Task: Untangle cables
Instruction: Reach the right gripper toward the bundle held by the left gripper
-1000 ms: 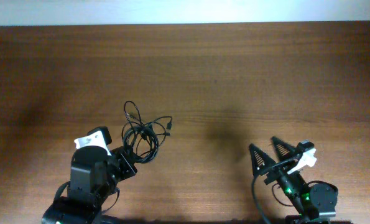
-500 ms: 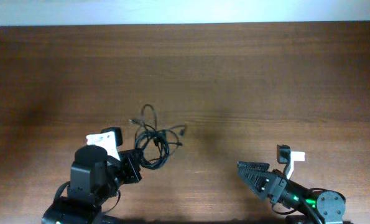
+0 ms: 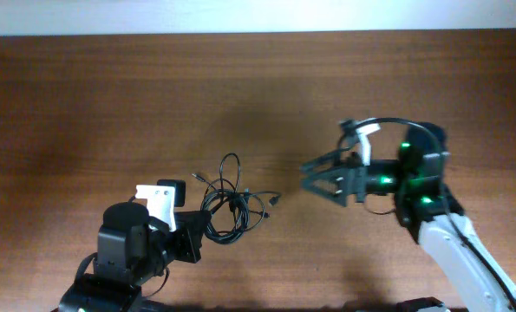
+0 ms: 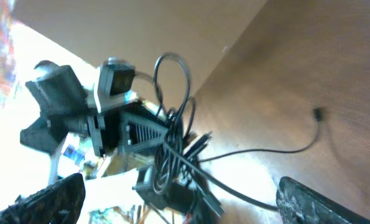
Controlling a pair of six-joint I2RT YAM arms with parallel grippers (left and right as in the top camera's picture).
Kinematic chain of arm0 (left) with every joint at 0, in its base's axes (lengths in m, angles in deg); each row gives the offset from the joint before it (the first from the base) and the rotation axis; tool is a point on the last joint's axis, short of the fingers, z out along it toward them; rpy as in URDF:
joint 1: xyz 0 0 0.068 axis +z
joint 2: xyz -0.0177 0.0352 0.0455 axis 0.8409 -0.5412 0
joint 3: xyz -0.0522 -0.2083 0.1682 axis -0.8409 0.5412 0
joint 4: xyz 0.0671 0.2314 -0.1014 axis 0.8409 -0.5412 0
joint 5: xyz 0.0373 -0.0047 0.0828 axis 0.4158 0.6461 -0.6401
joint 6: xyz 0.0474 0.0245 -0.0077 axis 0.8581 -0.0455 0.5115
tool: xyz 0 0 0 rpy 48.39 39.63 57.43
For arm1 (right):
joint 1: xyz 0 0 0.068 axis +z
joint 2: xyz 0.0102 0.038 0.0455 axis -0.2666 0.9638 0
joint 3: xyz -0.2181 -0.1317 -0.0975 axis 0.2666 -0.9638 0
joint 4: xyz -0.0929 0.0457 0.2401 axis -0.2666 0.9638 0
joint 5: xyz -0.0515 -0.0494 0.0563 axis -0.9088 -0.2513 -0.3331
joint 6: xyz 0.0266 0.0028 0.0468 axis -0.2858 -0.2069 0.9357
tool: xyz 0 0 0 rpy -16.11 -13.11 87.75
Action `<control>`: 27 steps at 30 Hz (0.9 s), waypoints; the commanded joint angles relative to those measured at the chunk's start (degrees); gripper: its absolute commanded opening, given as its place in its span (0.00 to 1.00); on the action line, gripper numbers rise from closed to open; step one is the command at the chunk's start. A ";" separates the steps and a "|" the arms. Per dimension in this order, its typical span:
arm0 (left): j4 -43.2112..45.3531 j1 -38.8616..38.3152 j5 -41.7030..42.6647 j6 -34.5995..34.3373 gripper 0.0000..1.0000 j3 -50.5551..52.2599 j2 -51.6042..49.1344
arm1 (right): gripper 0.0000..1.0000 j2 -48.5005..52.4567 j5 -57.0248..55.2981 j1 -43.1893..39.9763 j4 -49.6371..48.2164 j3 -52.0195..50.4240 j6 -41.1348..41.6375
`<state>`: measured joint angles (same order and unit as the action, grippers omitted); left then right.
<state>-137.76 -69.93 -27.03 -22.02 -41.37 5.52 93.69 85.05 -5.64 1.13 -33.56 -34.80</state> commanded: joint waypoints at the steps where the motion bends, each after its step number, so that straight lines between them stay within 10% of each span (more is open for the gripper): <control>1: 0.35 0.11 0.85 1.11 0.00 -0.44 0.28 | 0.93 1.64 -5.68 9.11 -1.68 0.83 -1.44; 9: 0.35 0.11 0.83 1.11 0.00 -0.44 0.28 | 0.56 1.64 -17.42 24.37 -1.66 0.83 -1.42; 13: 0.35 0.11 0.20 1.09 0.01 -0.44 0.28 | 0.05 1.64 -17.27 27.74 -1.66 0.83 -0.96; 22: -1.75 0.11 -29.97 -27.12 0.00 -0.44 0.28 | 0.04 1.62 -15.98 28.79 3.89 0.79 3.72; 27: -6.51 0.11 -36.02 -34.32 0.00 -0.44 0.28 | 0.04 1.64 -49.05 28.79 31.95 0.79 3.80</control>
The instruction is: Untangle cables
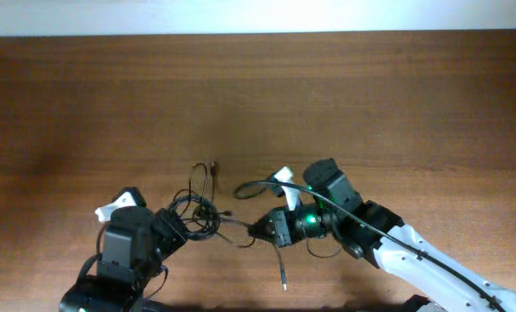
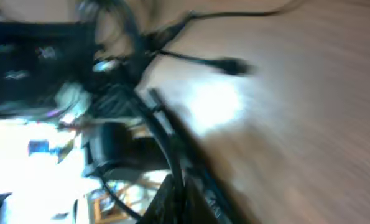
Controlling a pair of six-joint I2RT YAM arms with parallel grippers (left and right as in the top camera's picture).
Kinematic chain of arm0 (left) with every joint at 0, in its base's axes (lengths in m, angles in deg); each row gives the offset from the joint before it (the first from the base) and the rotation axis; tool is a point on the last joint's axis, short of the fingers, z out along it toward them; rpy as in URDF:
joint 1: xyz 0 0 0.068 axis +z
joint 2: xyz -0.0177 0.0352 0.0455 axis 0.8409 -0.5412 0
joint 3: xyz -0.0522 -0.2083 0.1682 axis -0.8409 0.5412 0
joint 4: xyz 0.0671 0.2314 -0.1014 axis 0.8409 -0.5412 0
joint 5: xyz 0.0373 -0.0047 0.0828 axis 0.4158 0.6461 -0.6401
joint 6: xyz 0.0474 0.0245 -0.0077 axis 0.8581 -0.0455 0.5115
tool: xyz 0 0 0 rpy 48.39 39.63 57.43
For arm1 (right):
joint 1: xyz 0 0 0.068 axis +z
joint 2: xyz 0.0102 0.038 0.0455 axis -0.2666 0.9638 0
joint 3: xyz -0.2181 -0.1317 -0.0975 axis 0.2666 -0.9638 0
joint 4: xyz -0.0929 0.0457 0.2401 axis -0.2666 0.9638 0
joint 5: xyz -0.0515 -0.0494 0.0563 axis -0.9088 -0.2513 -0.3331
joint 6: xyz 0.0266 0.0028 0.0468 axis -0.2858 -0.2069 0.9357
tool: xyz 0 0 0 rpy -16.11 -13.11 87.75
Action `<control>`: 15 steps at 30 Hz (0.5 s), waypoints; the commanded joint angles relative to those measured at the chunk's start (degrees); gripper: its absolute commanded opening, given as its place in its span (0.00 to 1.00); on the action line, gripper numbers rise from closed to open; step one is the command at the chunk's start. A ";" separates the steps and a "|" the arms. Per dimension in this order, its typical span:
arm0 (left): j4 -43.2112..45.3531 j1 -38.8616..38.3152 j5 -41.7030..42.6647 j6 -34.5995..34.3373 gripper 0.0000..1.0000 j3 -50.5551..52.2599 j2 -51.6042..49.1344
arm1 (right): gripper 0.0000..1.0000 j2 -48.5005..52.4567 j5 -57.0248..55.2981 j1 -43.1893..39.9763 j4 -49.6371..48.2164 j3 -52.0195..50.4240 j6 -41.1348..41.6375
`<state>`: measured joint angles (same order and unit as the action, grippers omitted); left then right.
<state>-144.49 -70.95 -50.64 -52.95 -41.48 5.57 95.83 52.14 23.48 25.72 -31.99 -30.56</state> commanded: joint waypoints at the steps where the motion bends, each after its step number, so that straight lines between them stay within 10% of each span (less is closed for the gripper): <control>1: 0.39 1.14 -11.98 -3.34 0.00 -0.33 0.24 | 0.04 -0.50 -20.81 -0.33 10.25 -0.79 -0.28; 5: 6.58 1.14 -2.19 13.86 0.00 -0.33 0.24 | 0.08 -0.52 -27.39 -0.44 10.54 -0.79 -0.26; 10: 10.27 1.14 9.05 36.63 0.00 -0.33 0.24 | 0.50 -2.43 -19.47 -7.98 8.31 3.67 -0.31; 15: 9.05 1.14 4.85 -3.93 0.00 -0.33 0.24 | 0.55 -3.96 10.62 -12.07 8.33 4.57 0.24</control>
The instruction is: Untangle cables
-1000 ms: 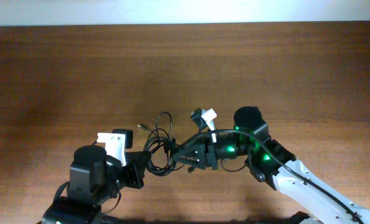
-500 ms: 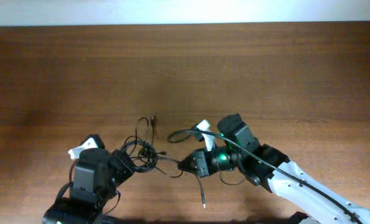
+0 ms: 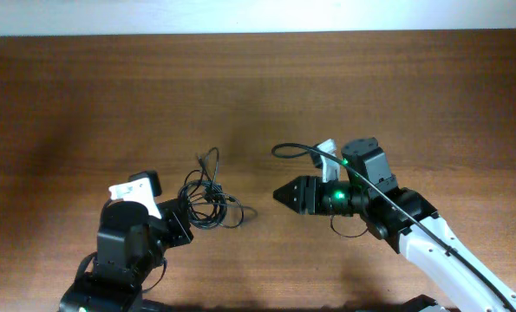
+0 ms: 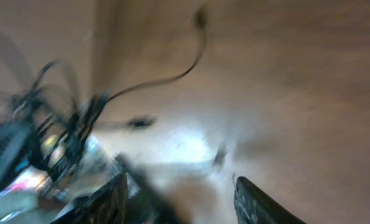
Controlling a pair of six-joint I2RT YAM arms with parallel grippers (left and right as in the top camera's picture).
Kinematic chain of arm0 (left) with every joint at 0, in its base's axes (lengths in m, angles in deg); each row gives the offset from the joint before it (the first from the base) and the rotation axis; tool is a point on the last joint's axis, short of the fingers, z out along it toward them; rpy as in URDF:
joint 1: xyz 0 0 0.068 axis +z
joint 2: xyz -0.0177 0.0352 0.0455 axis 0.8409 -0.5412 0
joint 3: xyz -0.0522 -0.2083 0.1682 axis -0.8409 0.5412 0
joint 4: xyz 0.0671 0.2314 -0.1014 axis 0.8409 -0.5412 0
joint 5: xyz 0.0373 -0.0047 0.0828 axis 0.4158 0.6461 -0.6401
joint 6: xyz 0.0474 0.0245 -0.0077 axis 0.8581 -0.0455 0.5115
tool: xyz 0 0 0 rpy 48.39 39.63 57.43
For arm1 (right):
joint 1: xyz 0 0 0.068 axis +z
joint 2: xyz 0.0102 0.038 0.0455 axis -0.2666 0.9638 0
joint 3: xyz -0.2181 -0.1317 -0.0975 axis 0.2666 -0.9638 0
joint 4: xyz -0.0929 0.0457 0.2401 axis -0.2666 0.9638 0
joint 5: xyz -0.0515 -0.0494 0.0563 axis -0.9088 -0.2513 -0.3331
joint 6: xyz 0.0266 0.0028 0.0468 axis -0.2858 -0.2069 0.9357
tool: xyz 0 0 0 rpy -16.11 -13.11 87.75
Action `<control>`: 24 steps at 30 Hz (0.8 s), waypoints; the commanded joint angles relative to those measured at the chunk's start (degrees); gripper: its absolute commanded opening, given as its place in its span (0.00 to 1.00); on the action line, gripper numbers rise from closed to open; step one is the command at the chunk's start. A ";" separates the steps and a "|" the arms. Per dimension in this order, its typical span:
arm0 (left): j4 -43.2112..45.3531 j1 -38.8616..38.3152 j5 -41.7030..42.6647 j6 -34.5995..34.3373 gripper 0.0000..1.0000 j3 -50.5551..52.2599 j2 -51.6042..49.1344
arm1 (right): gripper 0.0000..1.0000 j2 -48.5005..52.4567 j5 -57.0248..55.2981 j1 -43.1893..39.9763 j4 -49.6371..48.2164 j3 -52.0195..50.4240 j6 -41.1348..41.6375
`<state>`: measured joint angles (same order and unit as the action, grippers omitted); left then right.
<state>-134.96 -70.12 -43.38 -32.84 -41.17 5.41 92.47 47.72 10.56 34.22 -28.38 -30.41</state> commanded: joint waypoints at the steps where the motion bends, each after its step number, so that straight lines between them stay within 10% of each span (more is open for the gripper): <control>1: -2.03 0.31 -4.46 -38.14 0.00 -0.63 0.39 | 0.55 -0.59 16.37 1.75 1.73 0.96 5.70; 5: -3.02 0.31 -4.63 -54.38 0.05 -0.63 0.39 | 0.55 0.70 10.49 3.56 3.52 0.96 18.69; 10: -3.85 0.31 -4.46 -54.77 0.00 -0.63 0.39 | 0.60 0.94 -4.52 10.64 3.54 0.96 46.31; 15: -5.05 0.31 -6.21 -54.25 0.00 -0.63 0.39 | 0.69 0.94 -9.86 13.31 3.48 0.96 47.65; 18: -4.74 0.31 -6.21 -53.86 0.00 -0.63 0.39 | 0.99 2.43 -11.19 13.42 2.80 0.96 51.82; 24: -4.17 0.31 -6.16 -53.90 0.00 -0.63 0.39 | 0.73 18.47 -7.72 18.60 -16.81 0.96 64.19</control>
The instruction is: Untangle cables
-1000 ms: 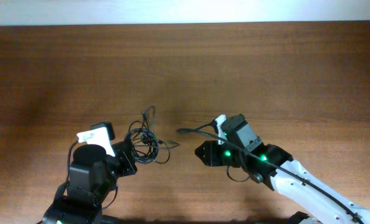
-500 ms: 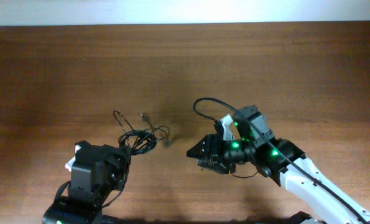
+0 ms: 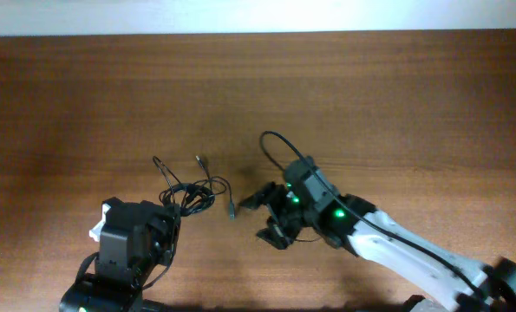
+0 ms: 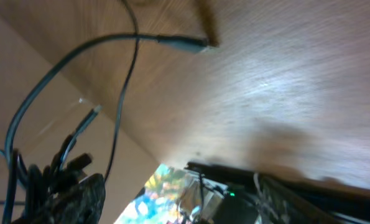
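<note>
The black cable tangle lies on the table at lower left, and its strands fill the left edge of the right wrist view. Two loose ends stick out behind it. One plug trails to the right. My left gripper sits right at the tangle; its fingers are hidden under the wrist, and the cables run into its tip. My right gripper stands open just right of the plug, with nothing between its fingers.
The brown wooden table stretches far behind and to the right. The right arm's own cable loop arches above its wrist. The left arm's body fills the lower left corner.
My right gripper has moved left and nearer the front edge, close to the trailing plug, and its fingers are spread wider. The tangle and left gripper have shifted slightly left.
At first the right gripper was open, well right of the tangle that the left gripper held. Then it was low at the tangle's right side. Then it stood back to the right, one strand trailing out. Now it is open beside that strand's plug.
</note>
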Controlling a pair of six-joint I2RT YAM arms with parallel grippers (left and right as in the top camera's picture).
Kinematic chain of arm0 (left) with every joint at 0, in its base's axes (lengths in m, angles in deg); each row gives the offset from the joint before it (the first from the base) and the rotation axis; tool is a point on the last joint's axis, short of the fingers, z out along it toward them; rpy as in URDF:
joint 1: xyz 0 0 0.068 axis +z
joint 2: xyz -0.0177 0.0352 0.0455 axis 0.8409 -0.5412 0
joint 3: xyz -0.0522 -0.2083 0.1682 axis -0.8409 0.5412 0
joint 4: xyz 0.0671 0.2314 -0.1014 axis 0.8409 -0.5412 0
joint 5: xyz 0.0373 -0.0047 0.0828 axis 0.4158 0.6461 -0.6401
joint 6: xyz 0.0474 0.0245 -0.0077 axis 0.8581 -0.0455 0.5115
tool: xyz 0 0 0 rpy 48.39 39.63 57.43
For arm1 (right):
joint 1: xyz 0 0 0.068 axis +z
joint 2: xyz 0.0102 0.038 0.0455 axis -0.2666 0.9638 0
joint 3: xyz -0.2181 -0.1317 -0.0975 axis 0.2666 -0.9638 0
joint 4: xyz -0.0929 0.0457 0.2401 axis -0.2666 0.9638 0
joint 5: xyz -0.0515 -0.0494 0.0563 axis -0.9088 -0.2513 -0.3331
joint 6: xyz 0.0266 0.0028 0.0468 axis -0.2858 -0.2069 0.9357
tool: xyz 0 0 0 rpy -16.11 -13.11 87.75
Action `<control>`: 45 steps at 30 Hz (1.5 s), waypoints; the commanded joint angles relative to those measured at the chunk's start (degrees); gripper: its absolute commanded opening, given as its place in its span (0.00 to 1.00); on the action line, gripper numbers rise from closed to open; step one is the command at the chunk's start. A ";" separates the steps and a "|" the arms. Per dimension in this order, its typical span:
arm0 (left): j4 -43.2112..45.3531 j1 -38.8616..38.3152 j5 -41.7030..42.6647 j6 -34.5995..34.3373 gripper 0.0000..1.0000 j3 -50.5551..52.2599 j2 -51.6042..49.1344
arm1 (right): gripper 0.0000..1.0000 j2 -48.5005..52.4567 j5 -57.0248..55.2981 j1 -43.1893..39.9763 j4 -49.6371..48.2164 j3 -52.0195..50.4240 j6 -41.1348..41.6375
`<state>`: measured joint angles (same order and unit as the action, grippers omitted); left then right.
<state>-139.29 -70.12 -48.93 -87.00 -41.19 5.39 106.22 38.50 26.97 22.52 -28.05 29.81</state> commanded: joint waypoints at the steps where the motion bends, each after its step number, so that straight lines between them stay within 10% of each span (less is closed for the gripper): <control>1: 0.11 0.31 -0.55 0.26 0.00 -0.61 0.42 | 0.72 7.34 1.57 2.73 -10.40 0.63 6.10; 11: 0.09 0.28 7.80 0.28 0.00 -0.61 0.42 | 0.64 14.40 -1.73 3.43 -33.86 0.63 20.48; 14: 0.09 0.24 9.14 0.28 0.00 -0.61 0.42 | 0.45 14.40 -1.75 3.80 -35.08 0.63 20.44; 17: 0.11 0.26 7.21 0.28 0.00 -0.61 0.42 | 0.04 14.40 -2.49 4.11 -33.73 0.63 16.96; 21: 0.15 0.31 -14.01 0.26 0.00 -0.61 0.42 | 0.04 14.40 -14.69 4.04 -7.08 0.63 -13.00; 28: -0.28 0.31 -15.82 5.33 0.00 -0.61 0.42 | 0.06 13.55 -12.22 0.68 2.75 0.68 -37.64; 30: -0.07 0.31 -14.49 16.06 0.00 -0.61 0.42 | 0.62 10.82 -8.61 -5.90 3.67 0.72 -43.30; 33: 7.98 0.31 -2.60 31.74 0.00 -0.61 0.42 | 0.75 -0.04 -3.74 -18.73 11.30 0.74 -49.42; 39: 9.94 0.28 9.16 23.08 0.00 -0.61 0.42 | 0.61 -23.23 7.37 -14.38 26.29 0.74 -35.06; 45: 2.21 0.31 9.77 -2.82 0.00 -0.61 0.42 | 0.50 -13.05 1.53 3.06 1.79 0.72 -16.83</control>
<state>-136.38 -69.95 -39.97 -80.64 -41.32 5.48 90.35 41.19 27.04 28.05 -27.66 8.28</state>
